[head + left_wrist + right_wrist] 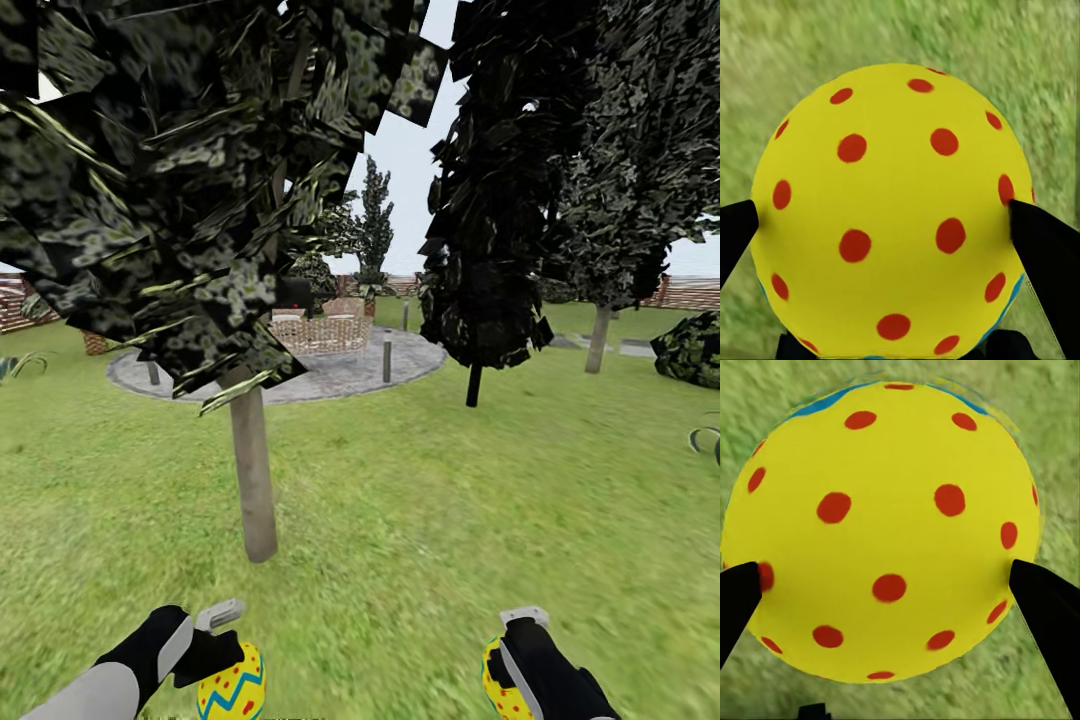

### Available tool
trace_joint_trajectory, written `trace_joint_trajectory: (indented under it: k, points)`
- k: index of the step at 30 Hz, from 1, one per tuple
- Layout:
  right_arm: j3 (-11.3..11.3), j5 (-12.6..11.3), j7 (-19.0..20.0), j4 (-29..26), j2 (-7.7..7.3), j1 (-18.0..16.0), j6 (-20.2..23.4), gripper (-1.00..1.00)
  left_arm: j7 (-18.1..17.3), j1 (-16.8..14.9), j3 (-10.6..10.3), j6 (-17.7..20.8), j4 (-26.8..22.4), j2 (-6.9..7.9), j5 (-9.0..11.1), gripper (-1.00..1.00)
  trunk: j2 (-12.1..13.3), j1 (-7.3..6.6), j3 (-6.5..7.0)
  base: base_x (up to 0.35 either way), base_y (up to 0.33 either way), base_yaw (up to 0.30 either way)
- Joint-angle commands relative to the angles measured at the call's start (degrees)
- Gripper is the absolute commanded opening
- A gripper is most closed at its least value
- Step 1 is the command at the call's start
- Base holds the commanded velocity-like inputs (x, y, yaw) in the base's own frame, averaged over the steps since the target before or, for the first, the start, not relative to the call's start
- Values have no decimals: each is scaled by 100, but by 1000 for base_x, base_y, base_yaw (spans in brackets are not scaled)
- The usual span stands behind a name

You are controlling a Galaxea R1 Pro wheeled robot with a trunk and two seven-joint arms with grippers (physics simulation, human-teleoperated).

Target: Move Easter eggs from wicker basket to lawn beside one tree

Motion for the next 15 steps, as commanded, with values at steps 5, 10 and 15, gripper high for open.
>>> trace_joint_trajectory:
  k: [5, 10, 15]
  points:
    - [9, 48, 19, -9, -3, -1, 36, -100, 7, -4, 21, 8, -3, -13, 31, -100, -4, 0, -7, 0, -325, 291]
    - [9, 48, 19, -9, -3, -1, 36, -100, 7, -4, 21, -6, 1, -11, 36, -100, -4, 0, -7, 0, -325, 291]
    - [9, 48, 19, -1, 9, -1, 36, -100, 7, -4, 28, -15, -3, -7, 48, -100, -4, 0, -7, 0, -325, 291]
